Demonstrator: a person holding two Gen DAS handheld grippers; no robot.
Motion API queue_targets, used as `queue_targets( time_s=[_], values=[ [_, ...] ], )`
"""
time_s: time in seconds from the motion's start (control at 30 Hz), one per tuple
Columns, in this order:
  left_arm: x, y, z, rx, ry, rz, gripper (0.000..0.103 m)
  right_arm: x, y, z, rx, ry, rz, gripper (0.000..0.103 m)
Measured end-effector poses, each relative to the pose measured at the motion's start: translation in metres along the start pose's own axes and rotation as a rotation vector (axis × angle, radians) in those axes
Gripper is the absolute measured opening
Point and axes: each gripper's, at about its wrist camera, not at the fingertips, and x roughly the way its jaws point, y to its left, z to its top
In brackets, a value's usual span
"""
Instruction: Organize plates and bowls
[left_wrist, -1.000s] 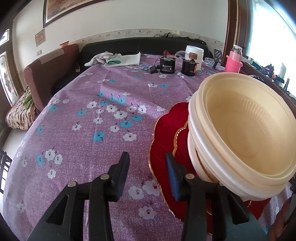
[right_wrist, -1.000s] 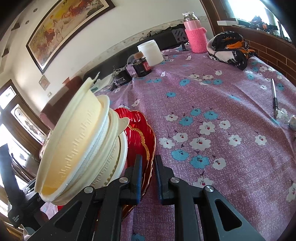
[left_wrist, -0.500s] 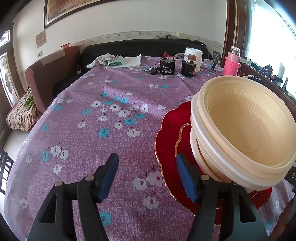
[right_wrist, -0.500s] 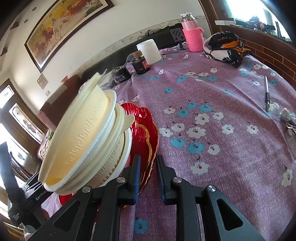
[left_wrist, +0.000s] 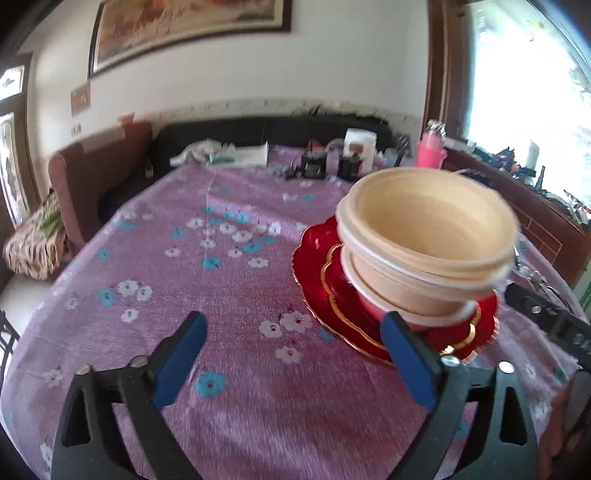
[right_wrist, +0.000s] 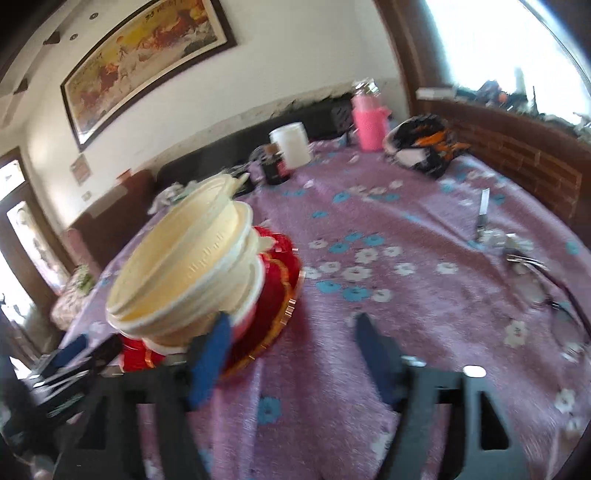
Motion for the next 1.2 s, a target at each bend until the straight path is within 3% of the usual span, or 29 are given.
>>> queue_targets(
  time_s=[0.1,0.23,0.37,0.43,0.87,1.2],
  values=[
    [-0.015,-0.005,-0.009,0.026,-0.036,-0.016,0.103,-0.008,0.002,-0.012,-0.019,-0.041,-0.030,0.087],
    [-0.015,-0.013,-0.018,0.077,0.005,0.000,0.103,-0.023,0.002,-0.015,-0.031,-0.135,-0.018,0.093],
    [-0.020,-0.014,-0.018,0.084,-0.028,0.011,0.103,-0.039,0.007,-0.021,-0.069,-0.239,-0.006,0.101],
    [-0.017,-0.014,-0.018,0.082,-0.008,0.014,0.103,-0.043,0.014,-0.023,-0.102,-0.264,-0.004,0.102],
    [-0.022,-0.007,-0.018,0.072,0.023,0.015,0.103,-0.045,0.010,-0.024,-0.082,-0.279,-0.016,0.102],
    [-0.040,-0.017,-0.023,0.166,-0.034,0.108,0.103,-0.043,0.011,-0.023,-0.080,-0.262,-0.038,0.102]
  ],
)
